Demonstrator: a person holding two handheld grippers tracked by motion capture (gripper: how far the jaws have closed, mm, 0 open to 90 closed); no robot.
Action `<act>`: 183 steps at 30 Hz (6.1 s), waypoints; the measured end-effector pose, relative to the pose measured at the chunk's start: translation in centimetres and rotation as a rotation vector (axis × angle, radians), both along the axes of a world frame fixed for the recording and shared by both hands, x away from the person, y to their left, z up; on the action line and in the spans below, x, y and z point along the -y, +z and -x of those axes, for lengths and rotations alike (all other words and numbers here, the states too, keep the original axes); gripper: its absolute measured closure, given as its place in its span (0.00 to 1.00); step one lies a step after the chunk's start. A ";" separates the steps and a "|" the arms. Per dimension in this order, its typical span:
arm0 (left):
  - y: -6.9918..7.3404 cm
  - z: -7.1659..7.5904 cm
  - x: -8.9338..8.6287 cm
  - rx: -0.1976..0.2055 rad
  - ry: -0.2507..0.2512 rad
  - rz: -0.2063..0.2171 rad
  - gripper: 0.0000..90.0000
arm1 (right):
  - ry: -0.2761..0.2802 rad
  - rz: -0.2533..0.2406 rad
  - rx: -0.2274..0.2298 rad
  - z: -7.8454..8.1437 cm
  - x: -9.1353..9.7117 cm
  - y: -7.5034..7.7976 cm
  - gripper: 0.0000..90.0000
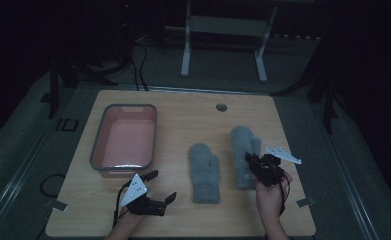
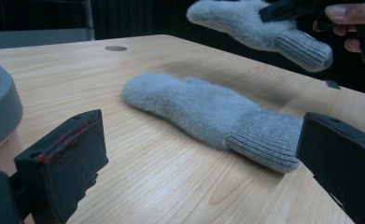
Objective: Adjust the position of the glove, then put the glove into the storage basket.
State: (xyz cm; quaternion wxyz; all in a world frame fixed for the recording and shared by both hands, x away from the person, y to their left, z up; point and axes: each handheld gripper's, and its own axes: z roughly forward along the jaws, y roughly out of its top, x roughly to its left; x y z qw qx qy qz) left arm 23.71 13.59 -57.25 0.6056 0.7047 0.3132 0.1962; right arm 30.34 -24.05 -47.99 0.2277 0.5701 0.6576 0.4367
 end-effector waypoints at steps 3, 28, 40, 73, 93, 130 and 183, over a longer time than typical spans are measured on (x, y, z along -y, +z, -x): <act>0.0 0.0 0.0 0.000 0.000 -0.002 0.02 | 0.029 -0.005 0.014 0.5 -1.6 0.3 0.90; 0.0 0.1 0.0 0.006 0.001 0.002 0.02 | 0.123 -0.098 -0.066 1.6 -10.2 -2.9 0.89; 0.0 0.0 0.1 0.003 0.004 -0.005 0.02 | 0.132 -0.092 -0.136 1.1 -10.6 -5.6 0.80; 1.9 -0.9 1.5 -0.178 0.036 -0.090 0.02 | 0.534 0.280 0.046 -1.5 -4.1 -1.3 0.16; 5.6 -4.6 5.7 -0.275 -0.041 -0.149 0.09 | 0.580 0.131 -0.032 -2.1 -3.0 -1.5 0.11; 1.2 -10.5 9.1 -0.521 -0.139 -0.281 0.70 | 0.713 0.229 -0.298 -4.8 -6.5 -6.1 0.76; 19.0 -10.6 -6.3 -0.287 0.100 -0.296 0.89 | 0.831 0.140 0.084 -6.8 -21.0 10.0 0.91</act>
